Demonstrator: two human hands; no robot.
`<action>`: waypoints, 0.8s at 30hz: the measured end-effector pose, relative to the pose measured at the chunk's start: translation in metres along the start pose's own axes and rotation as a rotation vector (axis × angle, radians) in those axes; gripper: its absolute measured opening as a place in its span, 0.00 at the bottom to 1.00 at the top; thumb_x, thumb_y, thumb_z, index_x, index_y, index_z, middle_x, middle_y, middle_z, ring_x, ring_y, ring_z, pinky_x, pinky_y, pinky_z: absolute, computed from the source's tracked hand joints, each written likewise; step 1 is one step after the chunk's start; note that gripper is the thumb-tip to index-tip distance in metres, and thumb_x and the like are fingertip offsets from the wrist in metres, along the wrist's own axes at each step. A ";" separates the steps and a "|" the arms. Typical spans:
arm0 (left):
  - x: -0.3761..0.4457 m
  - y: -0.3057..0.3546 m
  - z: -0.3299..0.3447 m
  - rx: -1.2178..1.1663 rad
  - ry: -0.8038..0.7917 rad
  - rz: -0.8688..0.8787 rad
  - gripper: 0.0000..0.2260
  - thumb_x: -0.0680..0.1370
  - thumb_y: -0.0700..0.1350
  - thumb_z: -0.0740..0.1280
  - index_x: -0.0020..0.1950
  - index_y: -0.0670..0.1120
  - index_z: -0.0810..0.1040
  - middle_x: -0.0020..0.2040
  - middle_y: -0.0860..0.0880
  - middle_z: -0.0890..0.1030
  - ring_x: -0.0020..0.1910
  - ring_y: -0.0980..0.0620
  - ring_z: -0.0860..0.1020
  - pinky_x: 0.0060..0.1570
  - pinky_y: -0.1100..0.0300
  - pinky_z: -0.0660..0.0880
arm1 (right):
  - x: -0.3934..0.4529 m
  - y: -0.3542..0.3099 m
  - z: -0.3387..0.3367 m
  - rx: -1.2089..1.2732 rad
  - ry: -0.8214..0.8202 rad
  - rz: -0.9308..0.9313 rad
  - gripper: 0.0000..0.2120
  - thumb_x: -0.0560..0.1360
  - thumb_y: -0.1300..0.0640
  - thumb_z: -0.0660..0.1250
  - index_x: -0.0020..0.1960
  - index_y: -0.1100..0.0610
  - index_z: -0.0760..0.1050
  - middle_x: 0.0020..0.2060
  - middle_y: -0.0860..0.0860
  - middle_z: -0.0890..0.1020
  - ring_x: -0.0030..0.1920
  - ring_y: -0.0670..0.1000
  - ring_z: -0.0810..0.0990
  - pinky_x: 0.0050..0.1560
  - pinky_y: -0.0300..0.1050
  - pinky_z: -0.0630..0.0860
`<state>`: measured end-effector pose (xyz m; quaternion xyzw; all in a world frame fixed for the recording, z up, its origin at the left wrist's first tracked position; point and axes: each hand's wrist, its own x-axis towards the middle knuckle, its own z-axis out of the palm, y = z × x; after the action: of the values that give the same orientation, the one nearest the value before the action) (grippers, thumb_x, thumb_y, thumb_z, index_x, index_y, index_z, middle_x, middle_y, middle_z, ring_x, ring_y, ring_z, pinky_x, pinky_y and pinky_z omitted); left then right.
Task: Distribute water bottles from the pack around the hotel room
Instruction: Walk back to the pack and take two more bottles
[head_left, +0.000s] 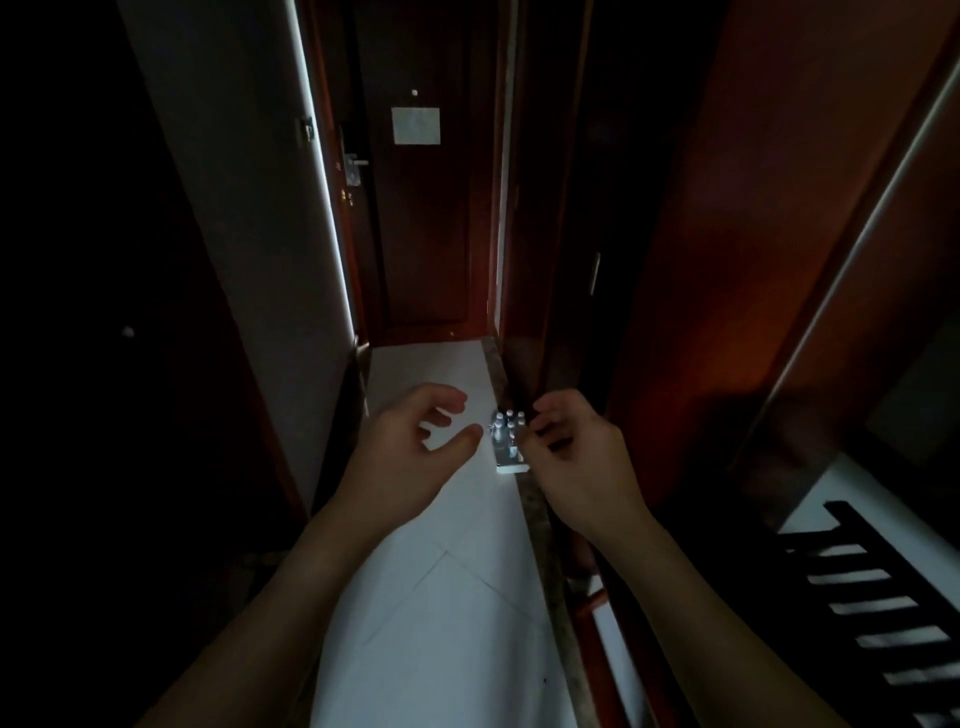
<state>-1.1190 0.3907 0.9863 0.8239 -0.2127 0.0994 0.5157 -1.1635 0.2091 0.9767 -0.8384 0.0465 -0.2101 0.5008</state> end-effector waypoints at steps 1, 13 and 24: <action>0.015 -0.009 0.004 -0.007 0.003 -0.009 0.10 0.74 0.45 0.73 0.53 0.53 0.79 0.51 0.58 0.81 0.50 0.58 0.78 0.48 0.62 0.75 | 0.016 0.007 0.004 0.000 0.001 0.001 0.12 0.73 0.51 0.72 0.54 0.48 0.74 0.45 0.45 0.81 0.46 0.47 0.81 0.48 0.52 0.81; 0.240 -0.086 0.052 0.017 0.070 -0.043 0.10 0.73 0.44 0.73 0.52 0.54 0.79 0.51 0.55 0.81 0.49 0.55 0.79 0.50 0.55 0.79 | 0.267 0.074 0.059 0.012 -0.072 -0.025 0.14 0.72 0.48 0.71 0.55 0.49 0.76 0.46 0.46 0.83 0.46 0.47 0.82 0.49 0.51 0.82; 0.423 -0.181 0.044 -0.023 0.131 -0.093 0.09 0.72 0.45 0.74 0.52 0.50 0.81 0.50 0.53 0.82 0.50 0.53 0.81 0.51 0.51 0.79 | 0.460 0.106 0.138 -0.008 -0.113 -0.024 0.15 0.73 0.48 0.71 0.58 0.50 0.76 0.49 0.46 0.82 0.49 0.47 0.81 0.50 0.50 0.82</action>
<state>-0.6632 0.3153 0.9828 0.8188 -0.1410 0.1264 0.5419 -0.6769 0.1374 0.9700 -0.8514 0.0089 -0.1684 0.4968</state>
